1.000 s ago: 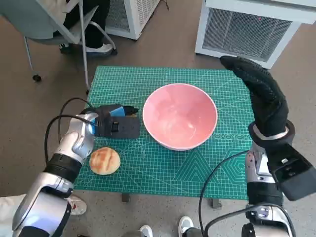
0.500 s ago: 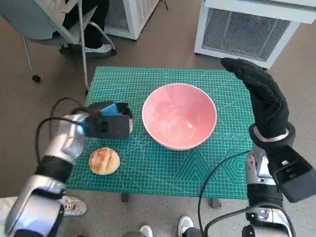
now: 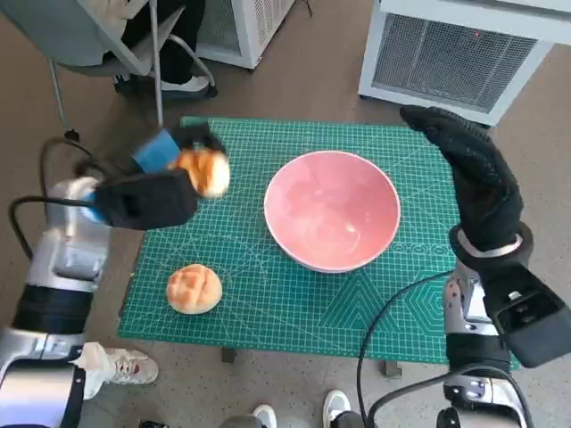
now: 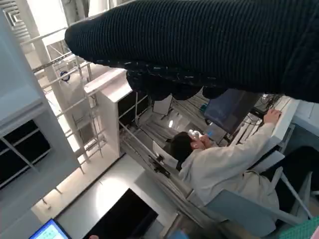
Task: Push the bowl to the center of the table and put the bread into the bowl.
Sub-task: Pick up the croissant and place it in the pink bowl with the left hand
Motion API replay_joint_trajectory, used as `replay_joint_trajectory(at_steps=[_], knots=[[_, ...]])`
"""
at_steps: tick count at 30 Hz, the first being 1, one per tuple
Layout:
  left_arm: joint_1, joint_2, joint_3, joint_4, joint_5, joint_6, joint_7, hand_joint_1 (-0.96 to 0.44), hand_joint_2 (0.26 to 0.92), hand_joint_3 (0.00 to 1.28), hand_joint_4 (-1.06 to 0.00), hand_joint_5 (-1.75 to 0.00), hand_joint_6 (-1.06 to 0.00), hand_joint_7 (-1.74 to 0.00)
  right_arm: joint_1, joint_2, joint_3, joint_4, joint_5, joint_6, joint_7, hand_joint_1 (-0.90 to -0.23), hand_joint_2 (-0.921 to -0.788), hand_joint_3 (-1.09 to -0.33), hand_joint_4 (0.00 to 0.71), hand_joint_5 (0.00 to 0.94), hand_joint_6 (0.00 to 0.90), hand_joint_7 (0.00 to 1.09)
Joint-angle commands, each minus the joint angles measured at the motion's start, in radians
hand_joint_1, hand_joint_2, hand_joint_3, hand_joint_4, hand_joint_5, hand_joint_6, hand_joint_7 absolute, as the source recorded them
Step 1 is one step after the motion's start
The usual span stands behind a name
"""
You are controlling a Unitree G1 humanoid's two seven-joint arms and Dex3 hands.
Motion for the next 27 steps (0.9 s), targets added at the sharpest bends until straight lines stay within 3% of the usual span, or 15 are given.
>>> replay_joint_trajectory(at_steps=[1,12,24,27], knots=[[0.005,-0.037,0.017,-0.136,-0.016,-0.005,0.037,0.00,0.920,0.09,-0.67,-1.14,-0.59,-1.26,0.027,-0.003,0.004,-0.007,0.012,0.017,0.000,-0.574,-0.921,-0.746,0.266,0.000,0.013,0.63],[-0.044,-0.152,-0.082,-0.202,-0.015,-0.059,0.020,0.00,0.921,0.08,-0.66,-1.16,-0.61,-1.22,0.041,0.006,0.008,-0.033,0.014,0.027,-0.005,-0.575,-0.921,-0.746,0.264,0.000,0.006,0.64],[-0.105,-0.250,-0.163,0.046,-0.009,-0.259,0.031,0.00,0.921,0.12,-0.62,-1.18,-0.58,-1.27,0.059,0.009,0.005,-0.057,0.019,0.026,-0.010,-0.582,-0.921,-0.745,0.264,0.000,0.002,0.65],[-0.111,-0.262,-0.175,0.098,-0.008,-0.280,0.020,0.00,0.921,0.17,-0.52,-1.23,-0.56,-1.34,0.064,0.007,0.003,-0.064,0.021,0.026,-0.014,-0.582,-0.921,-0.746,0.264,0.000,0.000,0.65]])
